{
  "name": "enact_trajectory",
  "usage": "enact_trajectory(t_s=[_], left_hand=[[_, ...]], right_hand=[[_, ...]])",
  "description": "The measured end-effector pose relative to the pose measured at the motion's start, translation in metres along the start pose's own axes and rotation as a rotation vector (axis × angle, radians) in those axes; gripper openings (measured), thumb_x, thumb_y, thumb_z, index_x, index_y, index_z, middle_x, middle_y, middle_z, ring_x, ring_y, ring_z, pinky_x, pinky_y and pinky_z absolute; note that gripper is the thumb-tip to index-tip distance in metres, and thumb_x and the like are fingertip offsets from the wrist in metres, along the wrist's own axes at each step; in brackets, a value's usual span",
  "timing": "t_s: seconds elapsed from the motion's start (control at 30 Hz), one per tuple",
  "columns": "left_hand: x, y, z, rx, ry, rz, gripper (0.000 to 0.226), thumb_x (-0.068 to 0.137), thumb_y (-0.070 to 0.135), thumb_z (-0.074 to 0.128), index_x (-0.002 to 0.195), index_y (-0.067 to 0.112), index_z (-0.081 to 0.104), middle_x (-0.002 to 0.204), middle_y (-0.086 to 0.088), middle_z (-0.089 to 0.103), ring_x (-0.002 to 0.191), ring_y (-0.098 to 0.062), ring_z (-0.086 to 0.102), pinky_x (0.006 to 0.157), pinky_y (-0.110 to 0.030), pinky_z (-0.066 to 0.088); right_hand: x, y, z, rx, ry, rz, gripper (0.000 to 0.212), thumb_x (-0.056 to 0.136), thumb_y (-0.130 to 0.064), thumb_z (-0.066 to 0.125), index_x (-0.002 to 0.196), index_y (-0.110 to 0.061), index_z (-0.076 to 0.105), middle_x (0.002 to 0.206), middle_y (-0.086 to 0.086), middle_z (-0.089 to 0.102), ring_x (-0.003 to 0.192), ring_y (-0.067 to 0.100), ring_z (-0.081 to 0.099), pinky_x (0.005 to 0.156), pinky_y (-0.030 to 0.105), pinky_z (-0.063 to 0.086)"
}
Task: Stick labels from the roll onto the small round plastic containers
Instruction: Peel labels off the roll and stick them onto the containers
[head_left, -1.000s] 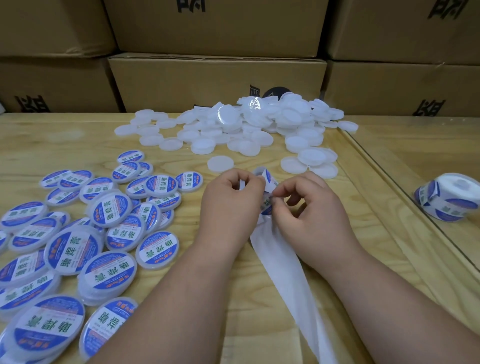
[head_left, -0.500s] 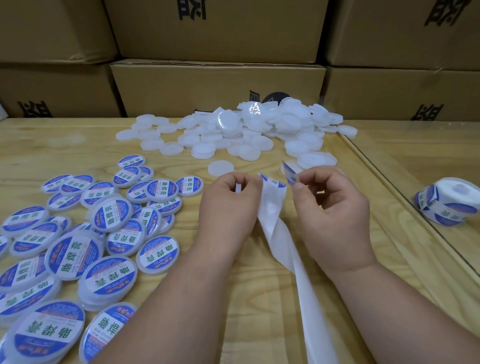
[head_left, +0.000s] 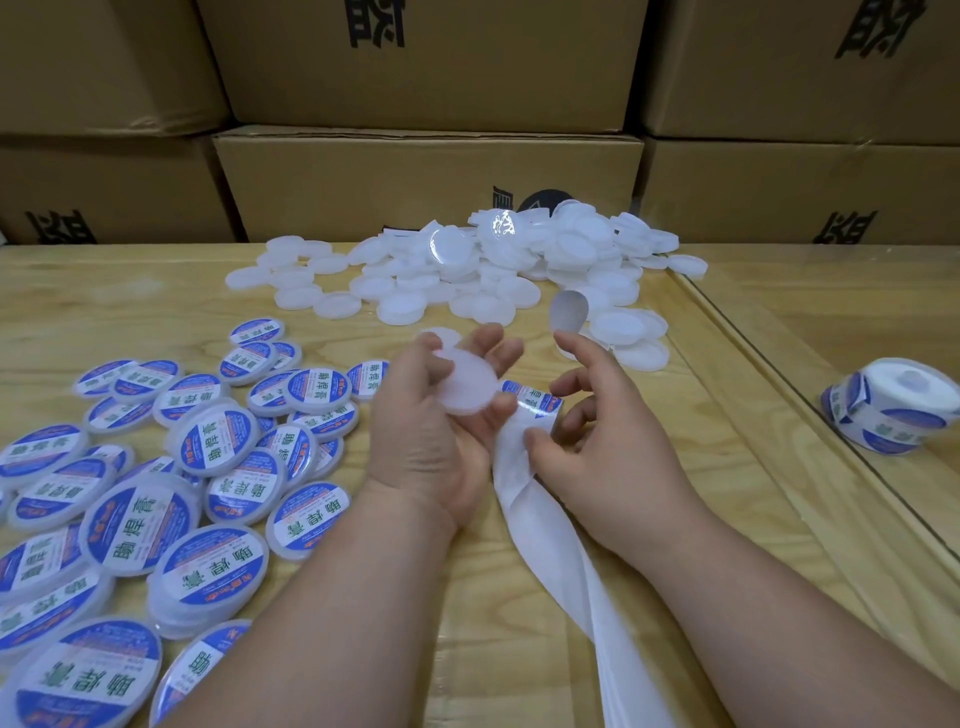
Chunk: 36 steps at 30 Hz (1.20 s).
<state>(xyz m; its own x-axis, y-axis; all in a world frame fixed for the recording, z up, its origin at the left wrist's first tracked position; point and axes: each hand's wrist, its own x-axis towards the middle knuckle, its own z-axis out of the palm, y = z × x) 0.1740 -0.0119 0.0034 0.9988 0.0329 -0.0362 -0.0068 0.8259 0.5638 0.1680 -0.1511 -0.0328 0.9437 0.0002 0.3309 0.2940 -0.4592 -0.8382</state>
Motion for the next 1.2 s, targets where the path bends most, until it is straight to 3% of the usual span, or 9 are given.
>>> enact_trajectory(t_s=[0.13,0.27,0.37,0.43,0.53,0.63,0.7,0.83,1.2], left_hand=[[0.001,-0.013,0.0,0.03,-0.053,-0.253,0.019,0.099,-0.006,0.04,0.111,0.007,0.047,0.111,-0.025,0.073,0.101,-0.037,0.073,0.066,-0.034,0.062],[0.006,-0.019,-0.005,0.202,-0.064,-0.334,0.024,0.1,-0.001,0.054,0.12,0.009,0.061,0.112,-0.02,0.074,0.1,-0.034,0.074,0.073,-0.036,0.063],[0.007,-0.02,-0.004,0.225,-0.073,-0.317,0.027,0.101,-0.001,0.05,0.12,0.014,0.061,0.11,-0.019,0.075,0.096,-0.035,0.073,0.069,-0.034,0.061],[0.006,-0.02,-0.003,0.213,-0.065,-0.305,0.023,0.101,0.003,0.048,0.118,0.013,0.062,0.103,-0.019,0.076,0.089,-0.036,0.072,0.065,-0.034,0.06],[0.006,-0.019,-0.003,0.167,-0.064,-0.311,0.024,0.098,0.015,0.047,0.113,0.007,0.065,0.097,-0.019,0.074,0.081,-0.037,0.071,0.066,-0.037,0.06],[0.006,-0.019,-0.003,0.15,-0.118,-0.318,0.031,0.094,0.017,0.043,0.114,0.005,0.062,0.099,-0.02,0.069,0.081,-0.036,0.069,0.069,-0.038,0.059],[0.007,-0.02,-0.003,0.151,-0.148,-0.316,0.033,0.091,0.015,0.04,0.114,0.004,0.062,0.094,-0.02,0.069,0.078,-0.035,0.069,0.076,-0.041,0.056],[0.008,-0.024,-0.004,0.175,-0.177,-0.295,0.036,0.092,0.011,0.035,0.109,0.003,0.065,0.09,-0.019,0.07,0.083,-0.035,0.066,0.084,-0.047,0.052],[0.009,-0.026,-0.006,0.243,-0.167,-0.263,0.033,0.091,0.005,0.039,0.104,0.005,0.07,0.089,-0.017,0.072,0.083,-0.034,0.07,0.086,-0.048,0.058]], right_hand=[[0.005,0.001,-0.003,0.096,0.167,0.071,0.052,0.086,-0.01,0.069,0.122,-0.043,0.053,0.109,-0.01,0.06,0.061,0.002,0.058,0.062,0.014,0.048],[0.01,0.002,-0.013,0.338,0.435,0.191,0.013,0.092,-0.02,0.071,0.088,-0.032,0.069,0.077,-0.018,0.067,0.056,-0.005,0.056,0.055,0.012,0.046],[0.011,-0.002,-0.021,0.603,0.422,0.285,0.019,0.087,-0.025,0.073,0.07,-0.033,0.075,0.061,-0.015,0.059,0.057,0.004,0.052,0.057,0.022,0.045],[0.012,-0.002,-0.025,0.71,0.341,0.299,0.009,0.077,-0.028,0.07,0.072,-0.027,0.077,0.07,-0.005,0.063,0.067,0.009,0.055,0.06,0.028,0.044],[0.013,-0.002,-0.024,0.691,0.192,0.293,0.029,0.073,-0.026,0.065,0.09,-0.006,0.077,0.114,0.009,0.073,0.1,0.019,0.066,0.075,0.038,0.046],[0.012,-0.002,-0.023,0.667,0.075,0.268,0.02,0.074,-0.021,0.064,0.074,-0.008,0.079,0.116,-0.003,0.074,0.126,0.02,0.061,0.093,0.046,0.052],[0.011,-0.004,-0.022,0.621,-0.004,0.24,0.023,0.076,-0.021,0.062,0.076,-0.006,0.08,0.113,-0.001,0.075,0.133,0.008,0.053,0.091,0.035,0.057],[0.01,-0.009,-0.021,0.526,-0.017,0.237,0.024,0.076,-0.024,0.063,0.077,-0.007,0.081,0.115,0.004,0.075,0.131,-0.008,0.048,0.073,0.014,0.052],[0.008,-0.008,-0.019,0.467,0.079,0.255,0.022,0.093,-0.013,0.066,0.078,-0.015,0.082,0.099,-0.028,0.073,0.125,-0.008,0.055,0.11,0.041,0.046]])
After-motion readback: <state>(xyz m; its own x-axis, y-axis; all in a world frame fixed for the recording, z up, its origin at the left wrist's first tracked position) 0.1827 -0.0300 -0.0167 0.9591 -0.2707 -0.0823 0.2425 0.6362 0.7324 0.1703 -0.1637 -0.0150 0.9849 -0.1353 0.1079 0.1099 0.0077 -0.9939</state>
